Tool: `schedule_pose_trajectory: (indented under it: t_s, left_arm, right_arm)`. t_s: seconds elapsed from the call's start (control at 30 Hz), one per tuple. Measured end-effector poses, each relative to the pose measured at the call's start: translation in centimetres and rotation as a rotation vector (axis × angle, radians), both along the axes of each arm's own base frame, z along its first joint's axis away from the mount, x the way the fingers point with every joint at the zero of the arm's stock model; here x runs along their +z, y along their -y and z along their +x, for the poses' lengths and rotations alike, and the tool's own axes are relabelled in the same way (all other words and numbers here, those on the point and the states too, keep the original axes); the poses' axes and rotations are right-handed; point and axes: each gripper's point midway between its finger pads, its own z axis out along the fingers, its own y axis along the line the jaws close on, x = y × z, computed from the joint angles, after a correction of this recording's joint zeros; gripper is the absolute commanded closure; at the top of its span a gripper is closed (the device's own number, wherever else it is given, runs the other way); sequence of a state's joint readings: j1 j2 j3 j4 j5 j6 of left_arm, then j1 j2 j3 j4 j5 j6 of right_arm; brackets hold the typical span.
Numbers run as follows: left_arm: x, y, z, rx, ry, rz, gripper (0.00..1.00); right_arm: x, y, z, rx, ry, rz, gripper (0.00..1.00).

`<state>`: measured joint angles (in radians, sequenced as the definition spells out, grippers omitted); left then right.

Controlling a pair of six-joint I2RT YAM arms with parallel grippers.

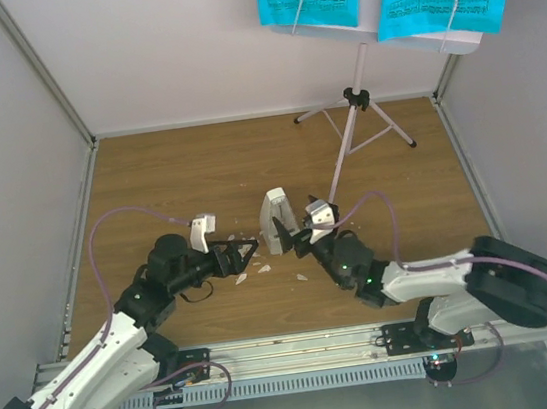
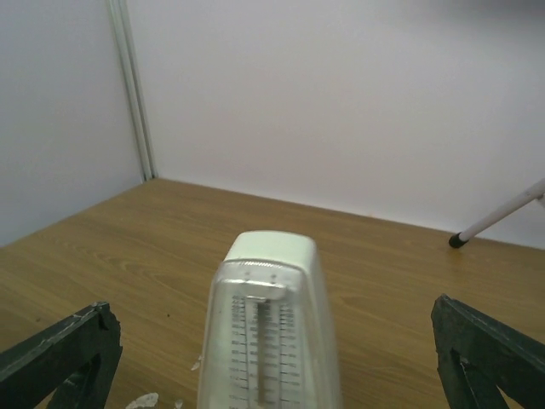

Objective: Pack up the instrument practice props

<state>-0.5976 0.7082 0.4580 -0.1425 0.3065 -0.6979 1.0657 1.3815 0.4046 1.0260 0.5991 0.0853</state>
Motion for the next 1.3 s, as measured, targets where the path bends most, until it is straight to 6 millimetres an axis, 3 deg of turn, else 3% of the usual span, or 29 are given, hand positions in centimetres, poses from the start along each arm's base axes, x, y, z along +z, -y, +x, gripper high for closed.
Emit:
schedule_pose_trajectory:
  t_s: [0.17,0.33,0.43,0.57,0.73,0.93,1.3]
  left_arm:
    - [2.6,-0.1,0.8,-0.007,0.070,0.031,0.01]
    - [8.6,1.0,3.0,-0.098,0.228,0.078,0.01]
    - [11.9,2.6,4.7,-0.202,0.333,0.119,0.01]
    - [13.5,4.9,6.8,-0.327,0.434,0.188,0.01]
    - [11.8,6.6,7.3,-0.461,0.513,0.252,0.01]
    - [8.6,8.6,7.6,-0.569,0.541,0.309,0.01]
    - [3.8,9.7,10.1,-0.598,0.544,0.420,0.05]
  right_arm:
    - [2.2,2.9,-1.4,0.025,-0.008,0.037,0.00]
    - [5.6,8.0,-1.2,0.006,-0.030,0.126,0.00]
    - [6.0,10.4,-0.5,-0.022,-0.079,0.129,0.00]
    - [4.7,11.9,0.2,-0.026,-0.179,0.108,0.00]
    - [1.4,11.7,-0.2,0.020,-0.301,0.096,0.00]
    - [-1.0,11.2,-1.3,0.072,-0.376,0.127,0.00]
    - [0.1,11.1,-2.6,0.128,-0.348,0.187,0.00]
